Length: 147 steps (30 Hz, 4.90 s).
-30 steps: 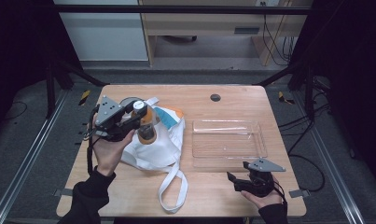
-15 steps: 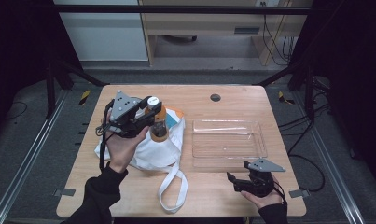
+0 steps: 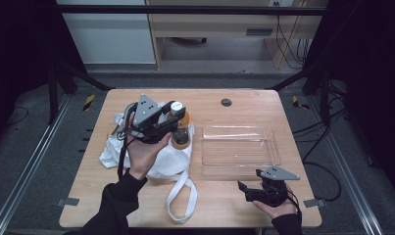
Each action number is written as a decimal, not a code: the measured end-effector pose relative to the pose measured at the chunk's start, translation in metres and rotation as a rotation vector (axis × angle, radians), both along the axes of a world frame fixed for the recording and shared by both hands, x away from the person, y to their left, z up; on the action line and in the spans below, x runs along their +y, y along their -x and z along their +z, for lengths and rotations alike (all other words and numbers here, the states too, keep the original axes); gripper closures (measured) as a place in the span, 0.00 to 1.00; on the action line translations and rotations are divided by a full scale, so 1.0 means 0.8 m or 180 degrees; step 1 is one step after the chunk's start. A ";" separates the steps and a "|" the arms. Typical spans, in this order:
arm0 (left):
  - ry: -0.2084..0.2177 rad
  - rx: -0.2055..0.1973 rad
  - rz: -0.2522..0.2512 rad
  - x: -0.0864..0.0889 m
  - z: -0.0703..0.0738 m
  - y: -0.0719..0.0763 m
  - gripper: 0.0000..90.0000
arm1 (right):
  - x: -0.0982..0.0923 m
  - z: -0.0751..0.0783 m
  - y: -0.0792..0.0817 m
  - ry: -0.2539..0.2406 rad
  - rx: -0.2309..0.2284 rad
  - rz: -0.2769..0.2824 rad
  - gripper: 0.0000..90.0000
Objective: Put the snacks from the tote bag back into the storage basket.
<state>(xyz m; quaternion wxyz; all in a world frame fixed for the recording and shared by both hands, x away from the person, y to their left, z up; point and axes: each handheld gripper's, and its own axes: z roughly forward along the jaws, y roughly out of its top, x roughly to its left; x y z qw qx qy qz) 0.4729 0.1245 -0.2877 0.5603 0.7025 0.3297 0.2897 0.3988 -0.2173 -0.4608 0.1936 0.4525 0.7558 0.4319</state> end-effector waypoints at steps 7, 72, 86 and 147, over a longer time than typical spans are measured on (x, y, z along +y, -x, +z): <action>0.0042 -0.0015 -0.0064 -0.018 0.004 0.001 0.65 | 0.000 -0.001 -0.001 0.0016 -0.0011 0.0023 0.21; -0.0133 0.0209 -0.0344 -0.112 -0.083 -0.021 0.65 | 0.001 -0.002 -0.001 0.0006 -0.0006 0.0080 0.21; -0.0181 0.0304 -0.0403 -0.111 -0.106 -0.015 0.65 | 0.002 -0.003 -0.001 0.0034 0.0001 0.0085 0.21; -0.0507 0.0376 -0.0661 -0.066 -0.113 0.011 0.47 | 0.001 -0.003 -0.002 0.0078 -0.0008 0.0024 0.18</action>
